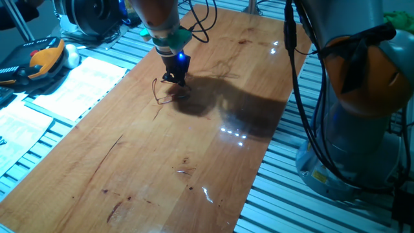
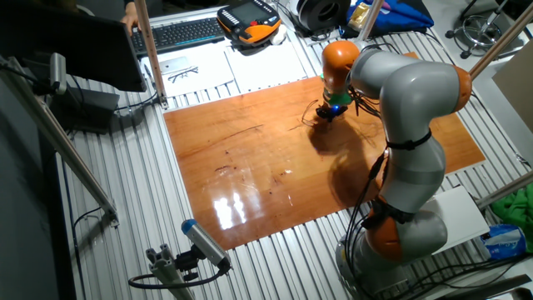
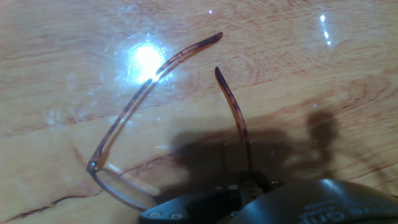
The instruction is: Unfold the leg of the glasses (with one hand)
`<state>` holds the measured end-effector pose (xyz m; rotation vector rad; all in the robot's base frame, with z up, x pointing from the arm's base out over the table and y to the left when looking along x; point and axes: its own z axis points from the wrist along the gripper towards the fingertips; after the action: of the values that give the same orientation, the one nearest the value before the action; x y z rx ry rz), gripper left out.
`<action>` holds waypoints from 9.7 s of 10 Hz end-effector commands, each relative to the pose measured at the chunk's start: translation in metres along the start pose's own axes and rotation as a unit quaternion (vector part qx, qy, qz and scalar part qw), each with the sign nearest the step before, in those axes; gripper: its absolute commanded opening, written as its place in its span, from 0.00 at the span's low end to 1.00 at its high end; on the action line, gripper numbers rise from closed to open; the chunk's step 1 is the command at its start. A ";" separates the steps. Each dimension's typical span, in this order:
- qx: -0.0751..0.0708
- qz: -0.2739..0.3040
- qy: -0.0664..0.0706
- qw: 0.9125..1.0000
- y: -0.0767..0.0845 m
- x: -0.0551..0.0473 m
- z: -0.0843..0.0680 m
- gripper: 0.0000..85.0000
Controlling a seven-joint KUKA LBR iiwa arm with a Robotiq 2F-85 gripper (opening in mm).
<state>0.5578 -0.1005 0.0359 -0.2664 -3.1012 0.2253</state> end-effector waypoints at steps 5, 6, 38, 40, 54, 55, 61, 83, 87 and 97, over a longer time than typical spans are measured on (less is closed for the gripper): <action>-0.017 0.015 0.010 1.000 0.006 -0.003 -0.004 0.00; -0.027 0.023 0.013 0.999 0.009 -0.004 -0.006 0.00; -0.051 0.036 0.000 0.998 0.130 0.001 -0.055 0.00; -0.089 -0.040 0.016 0.995 0.141 0.004 -0.049 0.00; 0.038 -0.147 -0.005 0.988 0.186 0.041 -0.043 0.00; 0.062 -0.162 -0.009 0.985 0.187 0.042 -0.043 0.00; 0.042 -0.157 0.004 0.987 0.185 0.033 -0.030 0.00; 0.049 -0.068 0.025 0.996 0.128 0.012 -0.021 0.00; 0.036 -0.026 0.032 0.999 0.126 0.012 -0.022 0.00; 0.003 -0.020 0.017 1.000 0.132 0.013 -0.034 0.40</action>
<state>0.5685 0.0362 0.0513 -0.2022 -3.0639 0.2213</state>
